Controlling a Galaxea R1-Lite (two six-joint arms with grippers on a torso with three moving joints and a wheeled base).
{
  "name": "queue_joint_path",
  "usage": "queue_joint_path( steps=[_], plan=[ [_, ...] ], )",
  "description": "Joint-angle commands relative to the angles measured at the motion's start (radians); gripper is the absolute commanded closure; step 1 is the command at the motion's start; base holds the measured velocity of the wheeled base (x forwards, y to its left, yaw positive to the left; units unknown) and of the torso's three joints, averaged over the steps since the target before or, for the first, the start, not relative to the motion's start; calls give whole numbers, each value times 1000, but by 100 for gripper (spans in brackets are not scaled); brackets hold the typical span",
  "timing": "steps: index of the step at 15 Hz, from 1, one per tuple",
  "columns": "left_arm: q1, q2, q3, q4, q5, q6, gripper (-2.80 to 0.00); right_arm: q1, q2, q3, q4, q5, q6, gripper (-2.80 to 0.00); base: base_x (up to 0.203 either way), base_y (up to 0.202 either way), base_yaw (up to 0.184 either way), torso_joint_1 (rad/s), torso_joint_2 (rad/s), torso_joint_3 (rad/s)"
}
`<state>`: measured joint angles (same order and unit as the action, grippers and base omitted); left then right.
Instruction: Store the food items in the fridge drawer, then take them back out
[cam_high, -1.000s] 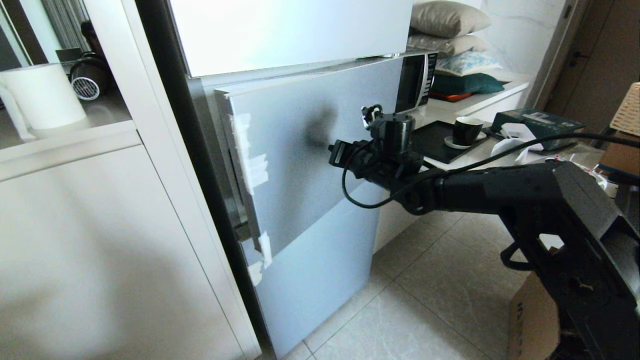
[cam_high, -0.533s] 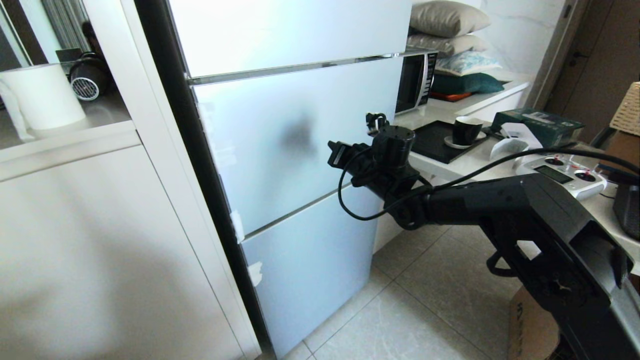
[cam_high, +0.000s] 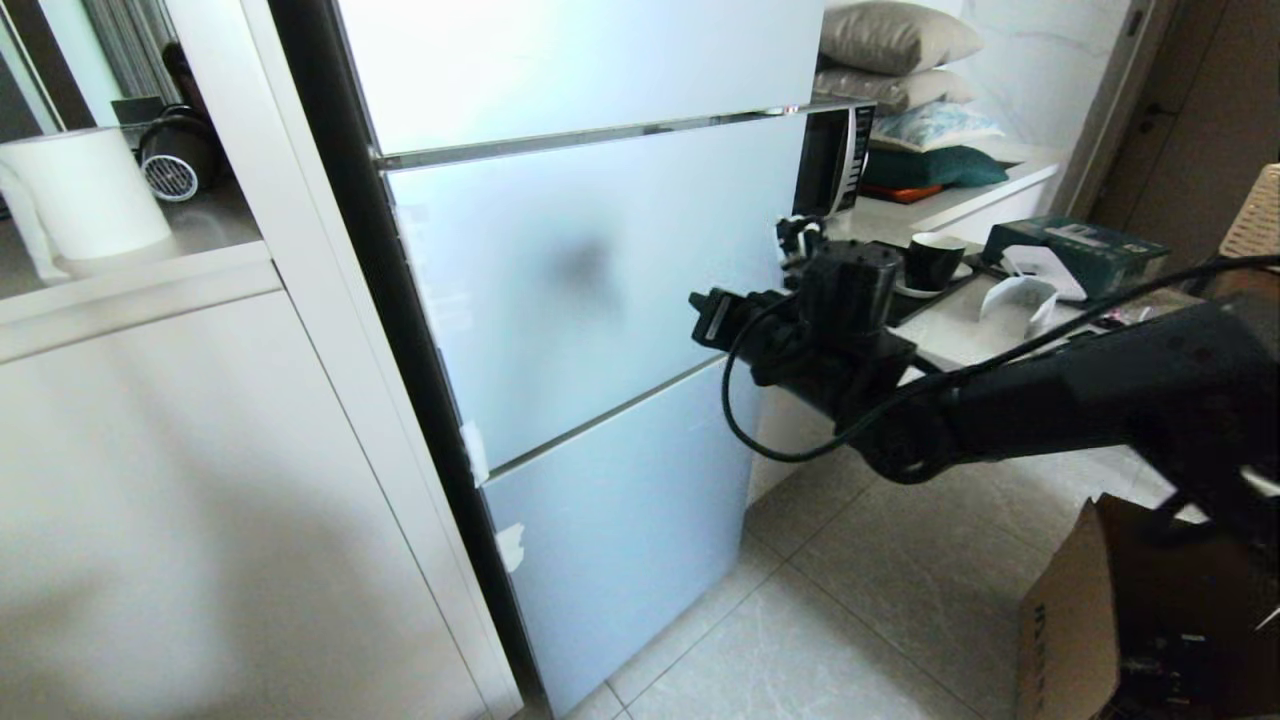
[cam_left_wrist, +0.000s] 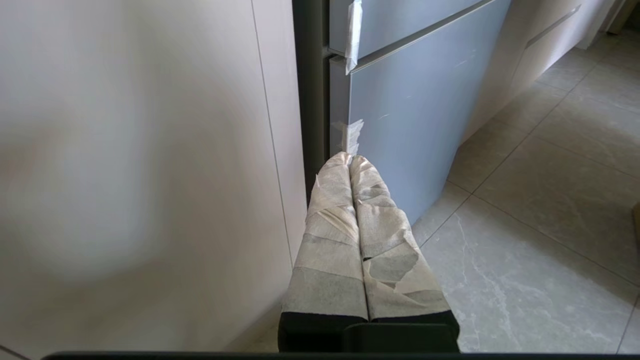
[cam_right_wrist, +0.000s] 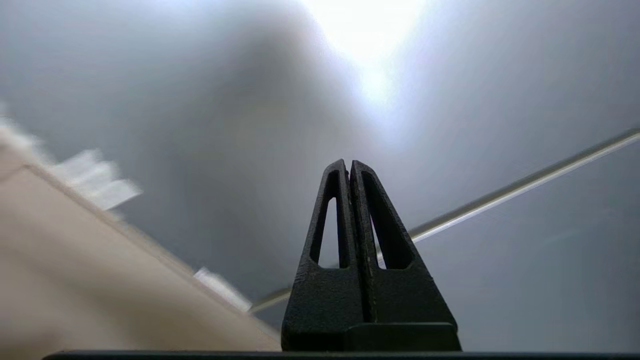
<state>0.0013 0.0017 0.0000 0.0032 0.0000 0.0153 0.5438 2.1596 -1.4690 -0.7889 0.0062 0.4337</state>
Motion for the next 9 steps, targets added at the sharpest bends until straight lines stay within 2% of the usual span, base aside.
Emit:
queue_joint_path(
  steps=[1,3,4,5,8,9],
  plan=[
    [0,1,0,0,0,0,0,9,-326,209,-11,1,-12,0,0,0,0,0,0,0],
    [0,1,0,0,0,0,0,-10,-577,385,-3,0,-28,0,0,0,0,0,0,0],
    [0,1,0,0,0,0,0,-46,-702,455,22,-1,-34,0,0,0,0,0,0,0],
    [0,1,0,0,0,0,0,-107,-838,514,68,-1,-37,0,0,0,0,0,0,0],
    [0,1,0,0,0,0,0,-402,-1212,668,290,-1,-42,0,0,0,0,0,0,0],
    [0,1,0,0,0,0,0,-478,-1322,729,354,-1,-44,0,0,0,0,0,0,0]
  ],
)
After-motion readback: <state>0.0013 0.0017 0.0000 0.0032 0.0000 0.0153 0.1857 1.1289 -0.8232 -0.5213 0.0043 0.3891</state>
